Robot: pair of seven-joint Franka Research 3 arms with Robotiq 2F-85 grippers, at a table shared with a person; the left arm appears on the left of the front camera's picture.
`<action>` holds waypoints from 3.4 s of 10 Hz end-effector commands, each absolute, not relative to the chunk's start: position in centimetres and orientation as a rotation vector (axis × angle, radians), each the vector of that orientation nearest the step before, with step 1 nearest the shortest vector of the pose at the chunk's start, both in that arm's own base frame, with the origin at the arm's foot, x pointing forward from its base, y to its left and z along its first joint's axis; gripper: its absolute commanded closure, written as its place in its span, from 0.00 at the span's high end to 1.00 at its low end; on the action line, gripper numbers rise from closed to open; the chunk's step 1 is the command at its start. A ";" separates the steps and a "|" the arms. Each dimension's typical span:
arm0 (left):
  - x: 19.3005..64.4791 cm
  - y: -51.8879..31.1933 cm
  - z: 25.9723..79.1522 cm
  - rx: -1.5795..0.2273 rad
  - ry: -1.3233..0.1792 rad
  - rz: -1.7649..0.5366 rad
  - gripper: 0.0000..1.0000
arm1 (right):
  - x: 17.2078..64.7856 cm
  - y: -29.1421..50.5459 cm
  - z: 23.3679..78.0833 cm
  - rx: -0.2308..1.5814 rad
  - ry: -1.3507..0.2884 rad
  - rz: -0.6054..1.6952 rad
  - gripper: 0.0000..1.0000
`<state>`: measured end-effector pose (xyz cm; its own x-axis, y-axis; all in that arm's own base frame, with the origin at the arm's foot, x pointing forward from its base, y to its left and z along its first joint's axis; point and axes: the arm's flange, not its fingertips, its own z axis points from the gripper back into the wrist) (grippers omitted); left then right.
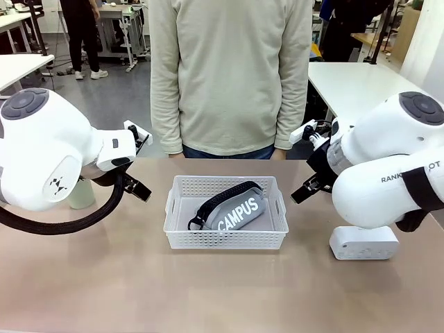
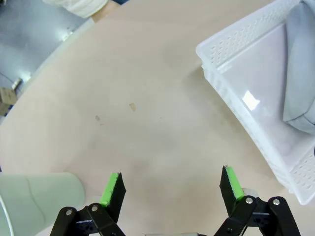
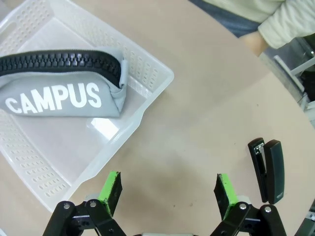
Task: Efficiently arrange items inside the basket to fit them all.
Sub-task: Pick up the Digital clock and place it inside the Organizing basket.
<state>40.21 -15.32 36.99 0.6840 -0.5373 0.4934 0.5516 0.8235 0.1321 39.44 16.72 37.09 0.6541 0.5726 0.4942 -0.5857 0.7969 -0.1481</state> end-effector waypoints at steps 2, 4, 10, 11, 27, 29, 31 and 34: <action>37.3 -13.8 41.1 -0.180 -0.503 -0.670 1.00 | 36.5 13.0 40.8 0.113 -0.472 0.648 1.00; 34.1 -10.9 46.2 -0.248 -0.461 -0.562 1.00 | 33.0 8.3 45.2 0.314 -0.489 0.608 1.00; 19.7 10.2 52.6 -0.802 -0.810 0.032 1.00 | 19.2 -14.8 49.6 0.968 -0.732 -0.200 1.00; 17.8 14.5 50.7 -0.877 -0.829 0.173 1.00 | 17.5 -18.5 48.0 1.039 -0.744 -0.334 1.00; 14.1 30.2 42.2 -1.110 -0.752 0.612 1.00 | 18.0 -24.5 44.9 1.036 -0.571 -0.547 1.00; 14.1 30.2 42.2 -1.110 -0.752 0.612 1.00 | 23.1 -17.4 47.4 0.875 -0.374 -0.281 1.00; 14.1 30.2 42.2 -1.110 -0.752 0.612 1.00 | 26.7 -9.6 48.5 0.667 -0.253 -0.105 1.00; 14.1 30.2 42.2 -1.110 -0.752 0.612 1.00 | 28.1 3.4 46.8 0.319 -0.128 0.053 1.00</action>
